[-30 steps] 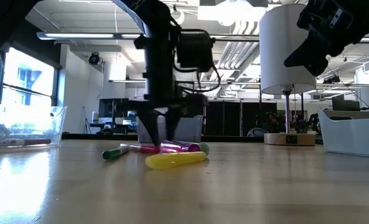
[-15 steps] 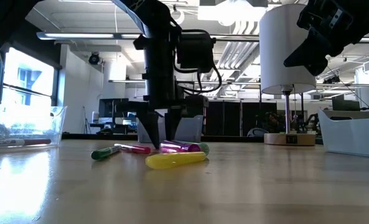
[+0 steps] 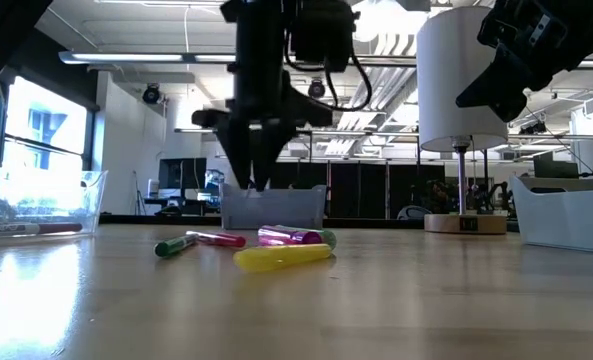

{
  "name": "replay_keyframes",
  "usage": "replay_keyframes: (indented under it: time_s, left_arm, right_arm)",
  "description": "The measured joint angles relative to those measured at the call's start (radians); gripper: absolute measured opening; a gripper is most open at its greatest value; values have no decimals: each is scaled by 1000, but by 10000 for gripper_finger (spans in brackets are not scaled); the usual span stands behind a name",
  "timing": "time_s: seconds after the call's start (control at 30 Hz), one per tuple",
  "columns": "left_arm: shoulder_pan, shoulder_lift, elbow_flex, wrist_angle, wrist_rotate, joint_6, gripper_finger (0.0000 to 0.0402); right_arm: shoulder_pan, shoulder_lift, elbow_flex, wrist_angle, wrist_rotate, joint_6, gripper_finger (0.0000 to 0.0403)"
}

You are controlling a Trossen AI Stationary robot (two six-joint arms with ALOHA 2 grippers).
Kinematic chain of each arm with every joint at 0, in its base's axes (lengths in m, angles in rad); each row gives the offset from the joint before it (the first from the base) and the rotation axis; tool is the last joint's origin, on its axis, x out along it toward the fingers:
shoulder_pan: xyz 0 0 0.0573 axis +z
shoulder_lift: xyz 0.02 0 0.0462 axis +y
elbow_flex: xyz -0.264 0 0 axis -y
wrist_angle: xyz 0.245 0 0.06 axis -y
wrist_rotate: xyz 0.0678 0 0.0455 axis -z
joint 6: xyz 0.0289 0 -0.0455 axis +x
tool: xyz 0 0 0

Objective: Pick & Place Markers
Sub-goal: Put the white and pink marker into the transparent bin

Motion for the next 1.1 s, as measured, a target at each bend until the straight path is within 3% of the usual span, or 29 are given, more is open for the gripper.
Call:
replay_keyframes:
  time_s: [0.17,0.33,0.53,0.8,1.1]
  left_arm:
    - [-42,0,36,-94,76,227,119]
    - [-92,0,40,-160,112,615,119]
    - [-124,-1,-4,-82,100,980,119]
    - [-120,-1,-73,39,100,1088,119]
    - [-77,-1,-142,130,75,1099,119]
  right_arm:
    - [0,0,0,0,0,0,2]
    - [0,0,0,0,0,0,1]
    - [0,0,0,1,13,9,1]
    - [0,0,0,1,36,53,1]
    - [0,0,0,1,53,53,2]
